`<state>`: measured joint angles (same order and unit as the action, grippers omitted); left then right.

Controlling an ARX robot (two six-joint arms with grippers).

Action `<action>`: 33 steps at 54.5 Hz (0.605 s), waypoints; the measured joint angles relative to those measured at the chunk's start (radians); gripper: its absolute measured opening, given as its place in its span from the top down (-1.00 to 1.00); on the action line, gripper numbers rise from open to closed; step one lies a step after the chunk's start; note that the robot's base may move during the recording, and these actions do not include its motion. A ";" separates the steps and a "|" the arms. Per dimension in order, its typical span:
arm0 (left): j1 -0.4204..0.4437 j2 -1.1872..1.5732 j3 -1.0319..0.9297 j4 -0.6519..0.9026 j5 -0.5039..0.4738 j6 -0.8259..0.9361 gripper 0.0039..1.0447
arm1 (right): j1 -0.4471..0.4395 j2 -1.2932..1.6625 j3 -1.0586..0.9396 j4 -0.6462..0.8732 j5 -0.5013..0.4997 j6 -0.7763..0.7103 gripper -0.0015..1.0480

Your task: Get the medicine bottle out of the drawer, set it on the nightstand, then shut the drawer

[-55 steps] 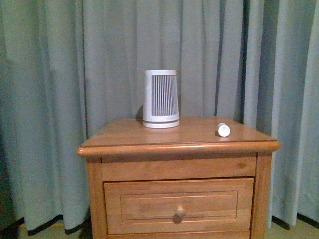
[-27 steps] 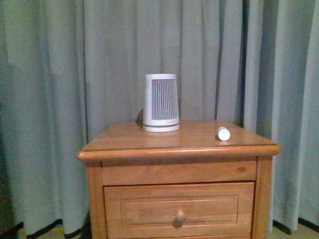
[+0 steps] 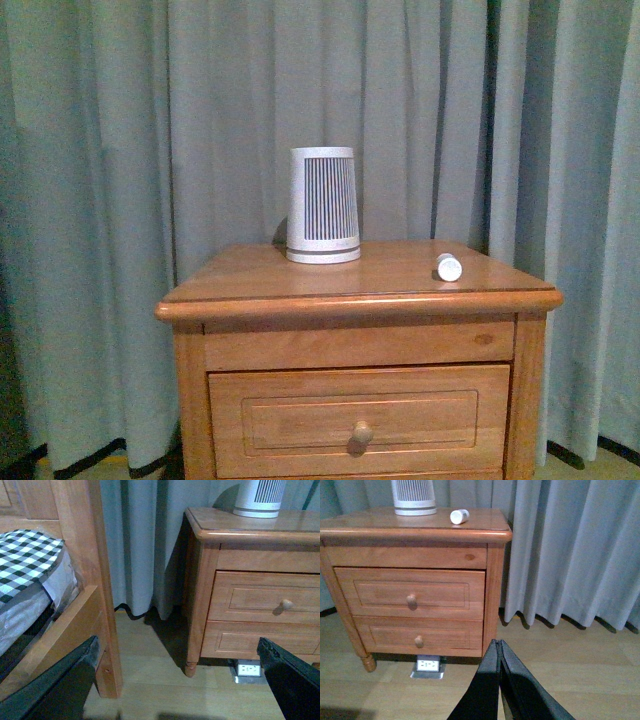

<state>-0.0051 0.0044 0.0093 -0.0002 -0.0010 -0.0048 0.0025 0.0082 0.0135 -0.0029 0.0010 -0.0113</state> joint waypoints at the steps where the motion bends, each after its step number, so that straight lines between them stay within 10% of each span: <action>1: 0.000 0.000 0.000 0.000 0.000 0.000 -0.87 | 0.000 0.000 0.000 0.000 -0.001 0.000 0.94; 9: 0.000 0.000 0.000 0.000 0.000 0.000 -0.87 | 0.000 -0.001 0.000 0.000 -0.001 -0.001 0.93; 33: 0.000 0.000 0.000 0.000 0.000 0.000 -0.87 | 0.000 -0.001 0.000 0.000 -0.001 0.000 -0.55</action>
<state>-0.0051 0.0044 0.0093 -0.0002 -0.0006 -0.0048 0.0025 0.0071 0.0135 -0.0029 0.0002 -0.0113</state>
